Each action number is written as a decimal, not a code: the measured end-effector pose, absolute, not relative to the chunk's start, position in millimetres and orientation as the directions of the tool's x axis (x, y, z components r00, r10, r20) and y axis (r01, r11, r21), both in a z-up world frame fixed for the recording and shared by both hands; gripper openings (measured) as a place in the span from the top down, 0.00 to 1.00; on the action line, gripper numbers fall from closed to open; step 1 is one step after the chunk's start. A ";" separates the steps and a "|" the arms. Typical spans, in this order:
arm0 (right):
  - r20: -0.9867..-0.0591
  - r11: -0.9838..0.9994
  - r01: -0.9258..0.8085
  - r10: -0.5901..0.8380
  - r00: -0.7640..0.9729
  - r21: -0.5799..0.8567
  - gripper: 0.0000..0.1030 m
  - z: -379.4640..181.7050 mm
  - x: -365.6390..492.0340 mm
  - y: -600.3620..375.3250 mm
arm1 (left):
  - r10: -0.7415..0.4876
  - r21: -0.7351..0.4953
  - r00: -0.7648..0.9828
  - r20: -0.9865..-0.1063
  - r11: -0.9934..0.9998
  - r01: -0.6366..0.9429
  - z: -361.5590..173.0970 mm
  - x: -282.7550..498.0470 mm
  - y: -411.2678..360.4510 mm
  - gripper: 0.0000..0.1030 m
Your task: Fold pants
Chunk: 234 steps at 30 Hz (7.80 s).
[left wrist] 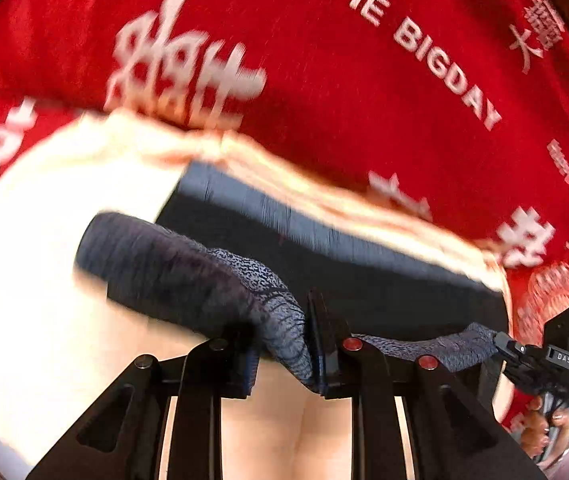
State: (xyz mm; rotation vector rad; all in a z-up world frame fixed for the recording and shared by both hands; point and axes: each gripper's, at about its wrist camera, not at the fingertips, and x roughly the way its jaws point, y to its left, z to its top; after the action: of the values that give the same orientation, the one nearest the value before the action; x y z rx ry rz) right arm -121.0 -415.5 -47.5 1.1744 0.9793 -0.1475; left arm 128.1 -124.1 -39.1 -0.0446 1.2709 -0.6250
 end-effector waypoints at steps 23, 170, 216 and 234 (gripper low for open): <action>-0.806 0.684 0.427 0.474 0.356 0.591 0.80 -112.7 10.6 -426.6 | -0.048 0.073 0.322 -0.946 0.932 0.354 -115.8 188.8 -169.3 0.14; -0.832 0.540 0.634 0.396 0.389 0.554 0.55 -83.4 -190.7 -460.0 | -0.066 0.043 0.173 -0.983 0.825 0.563 -122.1 17.6 -276.7 0.22; -0.888 0.790 0.427 0.313 0.336 0.440 0.71 -73.5 7.1 -410.4 | -0.006 0.132 0.278 -0.960 0.871 0.474 -157.1 171.7 -150.1 0.08; -0.947 0.942 -0.150 0.313 0.069 0.300 0.69 -181.0 253.6 -231.6 | -0.188 -0.052 0.283 -0.940 0.904 0.425 -168.0 164.5 -116.1 0.08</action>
State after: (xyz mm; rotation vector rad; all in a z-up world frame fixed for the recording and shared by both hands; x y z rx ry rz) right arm 253.6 -231.6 -181.0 0.1351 1.4615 0.3497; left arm 164.5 -116.1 -168.0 0.2253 1.2181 -0.4147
